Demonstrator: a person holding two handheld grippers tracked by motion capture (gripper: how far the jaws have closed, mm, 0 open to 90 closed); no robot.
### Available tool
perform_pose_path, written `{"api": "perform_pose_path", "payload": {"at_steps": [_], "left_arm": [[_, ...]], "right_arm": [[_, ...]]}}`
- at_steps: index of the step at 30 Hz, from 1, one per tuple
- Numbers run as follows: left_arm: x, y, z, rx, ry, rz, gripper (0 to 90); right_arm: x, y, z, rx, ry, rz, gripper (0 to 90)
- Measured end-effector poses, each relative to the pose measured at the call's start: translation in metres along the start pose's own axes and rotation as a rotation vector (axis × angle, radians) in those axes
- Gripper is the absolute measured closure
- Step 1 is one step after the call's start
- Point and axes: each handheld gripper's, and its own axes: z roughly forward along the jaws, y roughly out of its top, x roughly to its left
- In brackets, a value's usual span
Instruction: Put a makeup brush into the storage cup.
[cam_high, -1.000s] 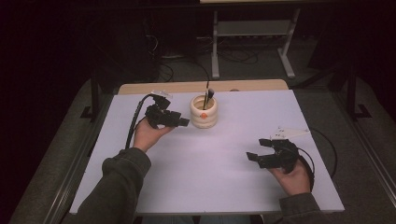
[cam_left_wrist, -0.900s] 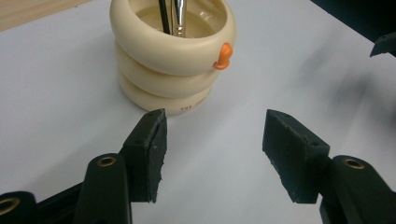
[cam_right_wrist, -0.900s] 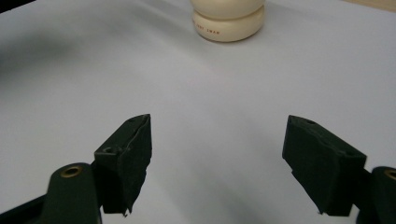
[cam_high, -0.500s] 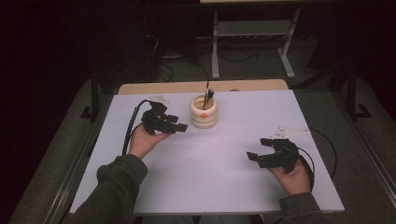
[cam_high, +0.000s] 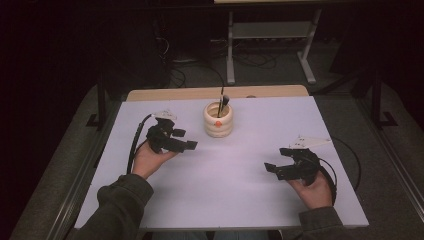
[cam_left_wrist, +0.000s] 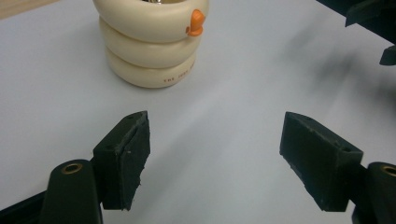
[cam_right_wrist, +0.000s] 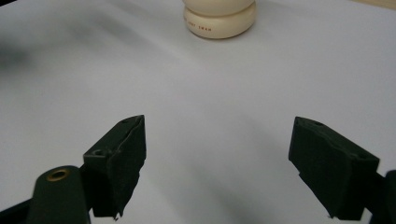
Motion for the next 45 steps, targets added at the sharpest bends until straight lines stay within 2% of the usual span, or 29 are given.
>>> {"api": "perform_pose_path", "payload": {"at_steps": [10,13,16,20,22,28,34,42,45], "left_arm": [[-0.004,-0.013,-0.007,-0.018,-0.006,-0.003,21.6],[-0.006,-0.015,-0.008,-0.006,-0.003,0.01,20.9],[-0.007,-0.019,-0.01,-0.01,-0.004,0.003,20.6],[-0.009,-0.023,-0.013,-0.012,-0.006,0.017,20.5],[-0.01,-0.025,-0.015,-0.019,-0.005,0.008,20.4],[-0.014,-0.03,-0.02,-0.027,0.001,0.026,19.5],[-0.018,-0.034,-0.024,-0.038,-0.001,0.021,19.0],[-0.022,-0.043,-0.033,-0.05,0.011,0.042,18.6],[-0.023,-0.044,-0.034,-0.05,0.012,0.036,18.5]], "right_arm": [[0.001,0.0,0.001,0.0,-0.007,-0.004,17.1],[0.0,0.0,0.001,0.0,-0.007,-0.008,17.1],[0.001,0.0,0.001,0.004,-0.007,-0.001,17.1],[0.001,0.0,0.002,0.006,-0.008,0.001,17.2],[0.002,0.0,0.002,0.008,-0.007,0.001,17.2],[0.003,0.0,0.002,0.012,-0.007,0.008,17.2],[0.003,0.0,0.003,0.014,-0.005,0.008,17.2],[0.004,0.0,0.003,0.014,-0.003,0.013,17.2],[0.004,0.0,0.004,0.012,-0.003,-0.004,17.2]]}}
